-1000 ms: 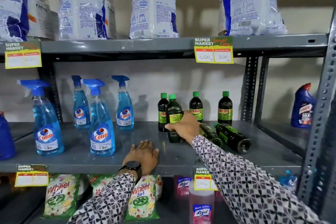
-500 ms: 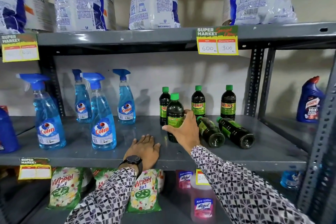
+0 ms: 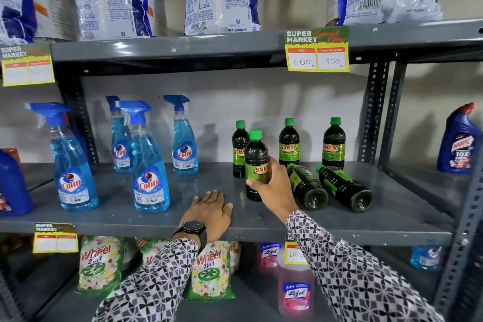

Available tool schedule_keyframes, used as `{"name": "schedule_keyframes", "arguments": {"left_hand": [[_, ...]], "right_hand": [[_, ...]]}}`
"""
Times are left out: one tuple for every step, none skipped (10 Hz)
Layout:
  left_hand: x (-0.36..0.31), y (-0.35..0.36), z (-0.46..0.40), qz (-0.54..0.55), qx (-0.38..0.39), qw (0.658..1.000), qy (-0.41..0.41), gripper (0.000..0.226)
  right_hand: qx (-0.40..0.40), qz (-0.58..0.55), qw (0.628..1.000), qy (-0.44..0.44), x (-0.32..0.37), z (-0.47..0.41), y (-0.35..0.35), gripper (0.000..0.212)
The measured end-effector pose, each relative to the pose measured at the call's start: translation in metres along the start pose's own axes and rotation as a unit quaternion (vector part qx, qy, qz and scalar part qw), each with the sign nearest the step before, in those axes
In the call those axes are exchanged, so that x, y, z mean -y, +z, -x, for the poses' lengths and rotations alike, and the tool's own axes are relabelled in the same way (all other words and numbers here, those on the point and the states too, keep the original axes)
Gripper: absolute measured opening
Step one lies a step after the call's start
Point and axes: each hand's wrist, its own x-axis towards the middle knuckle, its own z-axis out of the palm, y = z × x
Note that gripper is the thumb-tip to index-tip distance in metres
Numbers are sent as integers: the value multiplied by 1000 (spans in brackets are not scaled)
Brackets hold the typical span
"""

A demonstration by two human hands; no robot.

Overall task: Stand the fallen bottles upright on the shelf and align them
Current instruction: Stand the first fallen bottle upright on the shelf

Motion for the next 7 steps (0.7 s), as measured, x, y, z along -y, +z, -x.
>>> {"name": "schedule_keyframes", "arguments": {"left_hand": [[0, 0, 0, 1, 0, 1000, -1, 65], [0, 0, -1, -1, 2, 1000, -1, 64], [0, 0, -1, -3, 3, 1000, -3, 64], [0, 1, -2, -3, 1, 1000, -3, 64], [1, 2, -3, -2, 2, 1000, -2, 65], [0, 2, -2, -3, 0, 1000, -3, 64], [1, 1, -2, -1, 0, 1000, -4, 64]], "right_hand": [[14, -22, 1000, -10, -1, -1, -1, 76], [12, -3, 1000, -14, -3, -1, 2, 84], [5, 20, 1000, -13, -4, -1, 5, 98], [14, 30, 999, -9, -6, -2, 6, 105], [26, 38, 999, -11, -8, -2, 7, 103], [16, 51, 999, -7, -8, -3, 9, 105], [31, 20, 999, 8, -4, -4, 6, 101]]}}
